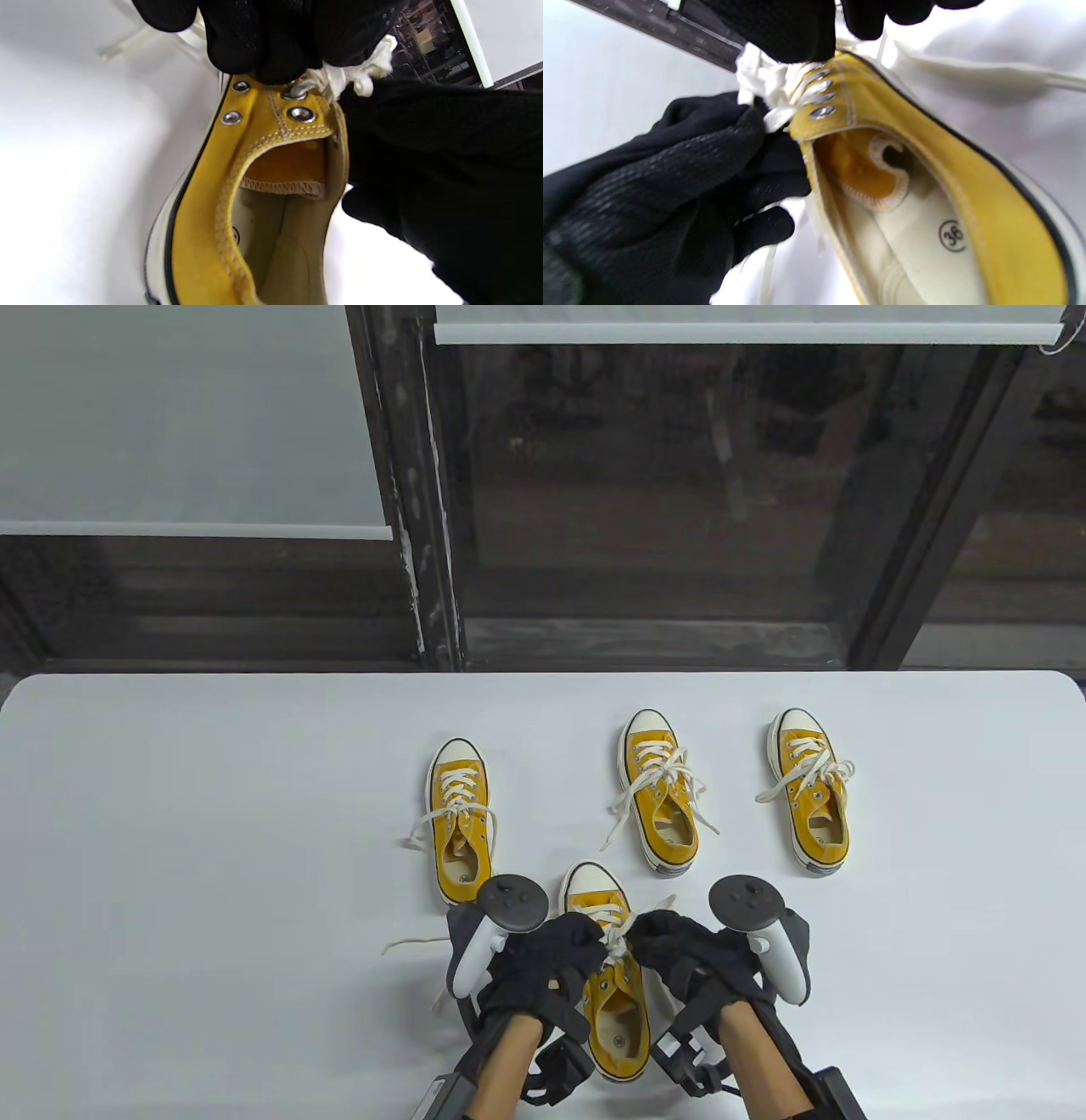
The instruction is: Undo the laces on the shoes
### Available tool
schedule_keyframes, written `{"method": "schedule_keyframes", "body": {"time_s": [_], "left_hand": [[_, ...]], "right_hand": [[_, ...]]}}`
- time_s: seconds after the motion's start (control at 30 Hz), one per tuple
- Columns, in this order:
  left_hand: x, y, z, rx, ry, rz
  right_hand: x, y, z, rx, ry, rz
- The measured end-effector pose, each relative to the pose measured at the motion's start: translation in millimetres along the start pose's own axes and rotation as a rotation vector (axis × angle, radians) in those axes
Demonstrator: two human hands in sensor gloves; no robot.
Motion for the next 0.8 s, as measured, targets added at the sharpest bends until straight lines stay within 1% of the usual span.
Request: {"method": "schedule_keyframes", "body": {"time_s": [0.07,0.17,0.23,0.27,0.37,0.5,0.6,0.63,0.67,0.73,0.77,0.8], "left_hand": [[-3,0,-2,-0.011,-0.014,0.012],[-4,1,-4,-0.032,-0.014,0.029],[0,3,-3,-0.043,0.017,0.015],[4,4,-2,-0.053,0.038,0.004],[2,1,-2,-0.012,0.022,-0.017],[-12,-2,-8,-0.023,-0.039,0.053],[-11,-2,-7,-0.045,-0.01,0.059],[-7,1,-6,-0.072,0.011,0.058],[-6,2,-6,-0.073,0.013,0.045],[-4,4,-5,-0.053,0.004,0.005],[-5,4,-6,-0.044,-0.01,-0.003],[-6,4,-7,-0.046,-0.016,0.002]], "right_hand": [[-2,3,-1,0.002,-0.002,0.001],[-3,0,-3,0.103,0.015,-0.058],[-2,-3,-4,0.117,0.019,-0.041],[0,-6,-4,0.105,0.019,-0.014],[0,-6,-3,0.077,0.013,0.012],[-3,-6,-5,0.067,-0.011,0.007],[-5,-5,-6,0.04,-0.025,0.028],[-4,-7,-7,0.055,-0.02,0.028],[-4,-9,-8,0.086,-0.011,0.018],[-4,-13,-10,0.181,-0.001,-0.053],[-4,-13,-10,0.186,0.0,-0.069],[-5,-11,-9,0.162,-0.006,-0.066]]}}
Point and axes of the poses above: the tracker on the back of each hand, its own x axis roughly to the little-finger side, its own z axis roughly from the wrist to the fingertips, y = z × x, the point moved 5 cm from there along z, roughly from the wrist to the fingertips, and after that the axes turned 15 degrees about y, right-handed, at the moved point
